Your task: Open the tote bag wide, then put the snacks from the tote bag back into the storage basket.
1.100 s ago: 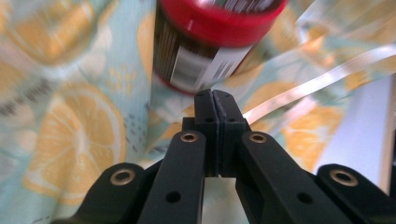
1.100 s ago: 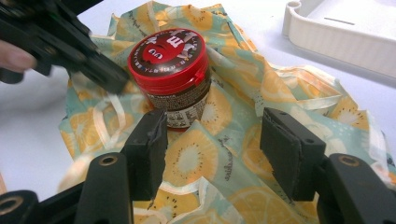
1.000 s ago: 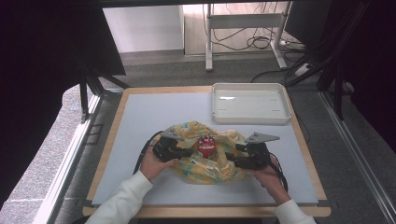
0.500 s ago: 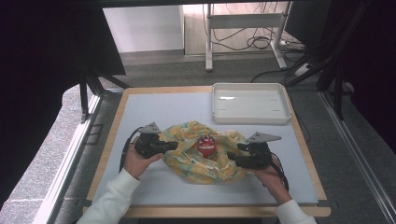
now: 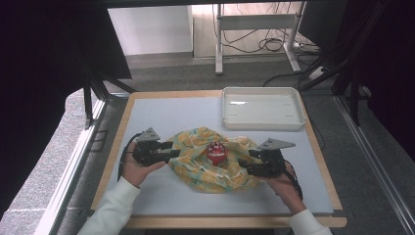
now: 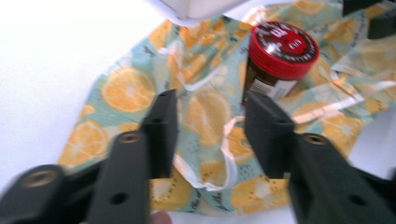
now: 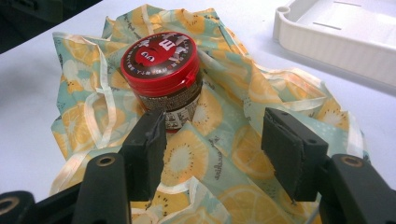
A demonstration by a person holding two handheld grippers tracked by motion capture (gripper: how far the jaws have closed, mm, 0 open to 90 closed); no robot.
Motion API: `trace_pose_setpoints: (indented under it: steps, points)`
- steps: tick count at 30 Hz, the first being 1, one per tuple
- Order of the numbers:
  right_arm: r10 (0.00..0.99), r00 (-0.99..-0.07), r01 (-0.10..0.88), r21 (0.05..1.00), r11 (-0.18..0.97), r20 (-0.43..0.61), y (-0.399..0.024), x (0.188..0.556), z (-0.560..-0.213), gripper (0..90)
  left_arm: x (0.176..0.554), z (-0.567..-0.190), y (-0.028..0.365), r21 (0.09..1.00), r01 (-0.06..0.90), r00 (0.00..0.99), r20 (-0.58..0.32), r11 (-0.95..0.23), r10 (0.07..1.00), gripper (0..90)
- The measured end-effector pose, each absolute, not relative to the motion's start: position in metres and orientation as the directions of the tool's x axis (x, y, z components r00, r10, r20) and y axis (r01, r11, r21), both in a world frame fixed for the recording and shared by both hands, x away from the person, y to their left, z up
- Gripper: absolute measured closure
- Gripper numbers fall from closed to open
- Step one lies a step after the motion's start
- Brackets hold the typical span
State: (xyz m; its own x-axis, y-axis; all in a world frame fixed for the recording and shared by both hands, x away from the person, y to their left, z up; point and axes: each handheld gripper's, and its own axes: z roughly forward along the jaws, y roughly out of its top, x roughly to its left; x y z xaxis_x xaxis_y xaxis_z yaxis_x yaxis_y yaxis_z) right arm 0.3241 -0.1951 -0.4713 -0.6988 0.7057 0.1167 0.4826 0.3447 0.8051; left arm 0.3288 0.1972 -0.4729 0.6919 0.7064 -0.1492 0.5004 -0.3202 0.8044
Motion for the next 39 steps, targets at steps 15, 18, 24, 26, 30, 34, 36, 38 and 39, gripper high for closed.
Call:
trace_pose_setpoints:
  steps: [15, 18, 24, 26, 30, 34, 36, 38, 39]
  points:
    - [0.669, -0.736, 0.427, 0.837, 0.341, 0.104, -0.183, 0.319, -0.451, 38.3, 0.33, -0.474, 0.197, 0.783, 0.531, 0.685, -0.171, -0.323, 0.709, 33.1]
    - [0.675, -0.732, 0.429, 0.834, 0.347, 0.095, -0.18, 0.32, -0.453, 38.2, 0.331, -0.474, 0.196, 0.779, 0.536, 0.684, -0.175, -0.325, 0.708, 32.2]
    - [0.67, -0.739, 0.414, 0.832, 0.37, 0.07, -0.167, 0.322, -0.449, 37.5, 0.333, -0.475, 0.194, 0.775, 0.538, 0.689, -0.178, -0.331, 0.702, 30.8]
    - [0.67, -0.74, 0.41, 0.831, 0.375, 0.063, -0.163, 0.324, -0.448, 37.2, 0.333, -0.475, 0.194, 0.773, 0.539, 0.689, -0.178, -0.333, 0.703, 30.6]
    - [0.663, -0.747, 0.409, 0.821, 0.399, 0.049, -0.151, 0.329, -0.45, 35.7, 0.334, -0.475, 0.194, 0.773, 0.542, 0.686, -0.18, -0.33, 0.705, 30.7]
    - [0.654, -0.755, 0.413, 0.805, 0.425, 0.042, -0.139, 0.335, -0.45, 33.9, 0.333, -0.474, 0.194, 0.778, 0.539, 0.688, -0.184, -0.324, 0.702, 30.8]
    - [0.653, -0.756, 0.412, 0.801, 0.434, 0.035, -0.134, 0.337, -0.45, 33.1, 0.332, -0.473, 0.194, 0.778, 0.536, 0.688, -0.179, -0.327, 0.703, 30.8]
    - [0.657, -0.753, 0.415, 0.801, 0.432, 0.036, -0.13, 0.339, -0.45, 31.3, 0.332, -0.473, 0.194, 0.78, 0.537, 0.686, -0.181, -0.323, 0.704, 30.9]
    - [0.66, -0.75, 0.416, 0.8, 0.433, 0.033, -0.128, 0.34, -0.45, 30.5, 0.332, -0.472, 0.194, 0.781, 0.536, 0.685, -0.182, -0.32, 0.705, 30.8]
